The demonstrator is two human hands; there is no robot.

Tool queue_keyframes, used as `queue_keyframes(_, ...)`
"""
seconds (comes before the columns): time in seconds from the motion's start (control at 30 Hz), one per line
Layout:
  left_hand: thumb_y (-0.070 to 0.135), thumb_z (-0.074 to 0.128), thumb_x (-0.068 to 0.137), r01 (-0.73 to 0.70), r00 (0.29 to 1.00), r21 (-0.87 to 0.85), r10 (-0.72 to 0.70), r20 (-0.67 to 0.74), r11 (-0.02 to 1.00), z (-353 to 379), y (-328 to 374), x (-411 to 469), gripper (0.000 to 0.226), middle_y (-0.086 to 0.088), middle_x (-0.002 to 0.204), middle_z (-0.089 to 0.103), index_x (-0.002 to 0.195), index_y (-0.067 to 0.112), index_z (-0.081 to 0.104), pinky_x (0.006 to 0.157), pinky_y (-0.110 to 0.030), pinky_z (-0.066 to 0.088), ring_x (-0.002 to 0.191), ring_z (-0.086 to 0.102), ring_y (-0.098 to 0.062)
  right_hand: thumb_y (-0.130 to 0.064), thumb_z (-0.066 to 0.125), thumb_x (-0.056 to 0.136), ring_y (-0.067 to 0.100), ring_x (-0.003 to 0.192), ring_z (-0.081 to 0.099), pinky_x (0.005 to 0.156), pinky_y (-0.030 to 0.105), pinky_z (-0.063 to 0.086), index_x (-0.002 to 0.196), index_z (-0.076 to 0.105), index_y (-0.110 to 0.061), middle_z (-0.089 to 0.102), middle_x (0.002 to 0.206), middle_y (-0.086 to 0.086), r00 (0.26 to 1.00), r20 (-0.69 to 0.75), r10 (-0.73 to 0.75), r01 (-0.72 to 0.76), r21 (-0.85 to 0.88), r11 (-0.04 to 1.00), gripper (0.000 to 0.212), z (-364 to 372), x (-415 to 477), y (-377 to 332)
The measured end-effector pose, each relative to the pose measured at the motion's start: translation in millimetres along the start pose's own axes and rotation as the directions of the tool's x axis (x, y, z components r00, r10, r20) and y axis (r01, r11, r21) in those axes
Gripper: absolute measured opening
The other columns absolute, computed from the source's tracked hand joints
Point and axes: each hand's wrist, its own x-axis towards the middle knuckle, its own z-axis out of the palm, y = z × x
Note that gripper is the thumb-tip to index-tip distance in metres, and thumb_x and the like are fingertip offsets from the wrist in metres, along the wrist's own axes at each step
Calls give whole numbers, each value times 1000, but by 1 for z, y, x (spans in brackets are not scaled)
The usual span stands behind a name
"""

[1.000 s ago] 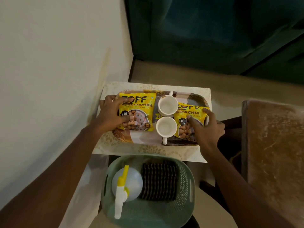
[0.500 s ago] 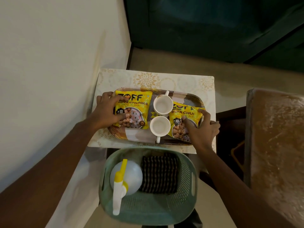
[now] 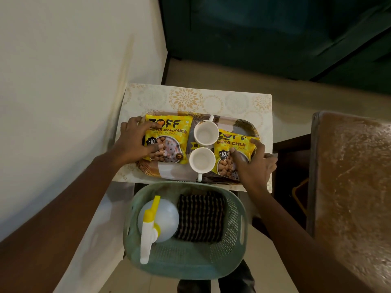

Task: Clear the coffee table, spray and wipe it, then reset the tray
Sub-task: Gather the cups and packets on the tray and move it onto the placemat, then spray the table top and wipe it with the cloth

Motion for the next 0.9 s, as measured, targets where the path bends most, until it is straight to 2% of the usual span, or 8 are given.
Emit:
queue_keyframes(0.13,44,77,79,9,1000,30,-9,-21,1000,2,-2,-2,60,-11,153,30,133,33,55,110,-47,24,142,21,-33,-62,60,85,34,134,26,106,53,26,139,39,-37,27,143,11,999,-19,-30,28,-115,993,64,-1,-2,0)
queue_keyframes(0.3,39,73,83,25,992,29,-21,-123,999,-1,9,-23,54,0,155,32,133,31,55,106,-49,30,141,24,-28,-59,57,89,29,137,26,109,52,20,136,45,-35,28,148,6,990,-59,-129,119,-148,982,53,-12,-12,-14)
queue_keyframes(0.37,36,72,85,3,986,11,-1,-167,1000,-5,16,-38,49,2,145,44,131,29,56,101,-46,32,135,35,-28,-53,59,90,26,137,26,109,51,18,131,51,-35,31,147,3,982,-69,-173,165,-109,980,45,-18,-19,-26)
queue_keyframes(0.5,38,62,81,-91,974,-148,57,-220,985,-12,27,-81,29,12,96,55,110,37,62,88,-44,47,102,58,-28,-40,62,92,21,129,33,99,36,19,115,64,-34,40,138,0,946,-67,-317,316,-28,948,24,-27,-43,-42)
queue_keyframes(0.63,34,47,70,-123,979,-253,76,-188,960,-11,30,-122,41,12,110,64,107,32,65,89,-49,50,106,60,-21,-32,60,92,16,107,44,90,36,37,102,70,-23,53,113,-1,869,-50,-493,495,110,862,17,-32,-78,-45)
queue_keyframes(0.77,3,57,61,-168,979,-233,135,-153,958,-3,30,-155,62,9,122,62,112,37,64,92,-48,47,113,56,-22,-20,63,93,11,79,59,66,37,51,98,68,-18,65,89,-8,777,138,-614,597,147,788,7,-29,-119,-33)
queue_keyframes(0.83,-7,60,55,-191,976,-168,169,-135,967,4,25,-168,76,8,124,59,117,36,65,90,-41,44,114,54,-23,-22,62,93,10,82,61,67,31,48,99,68,-21,67,92,-8,738,314,-597,619,34,784,8,-21,-130,-22)
queue_keyframes(0.9,-7,65,54,-195,977,-95,185,-106,976,10,19,-179,84,10,131,53,126,38,61,88,-32,36,120,51,-21,-27,61,93,15,94,63,71,29,46,108,65,-22,68,100,-5,710,538,-455,604,-132,786,17,-7,-129,-8)
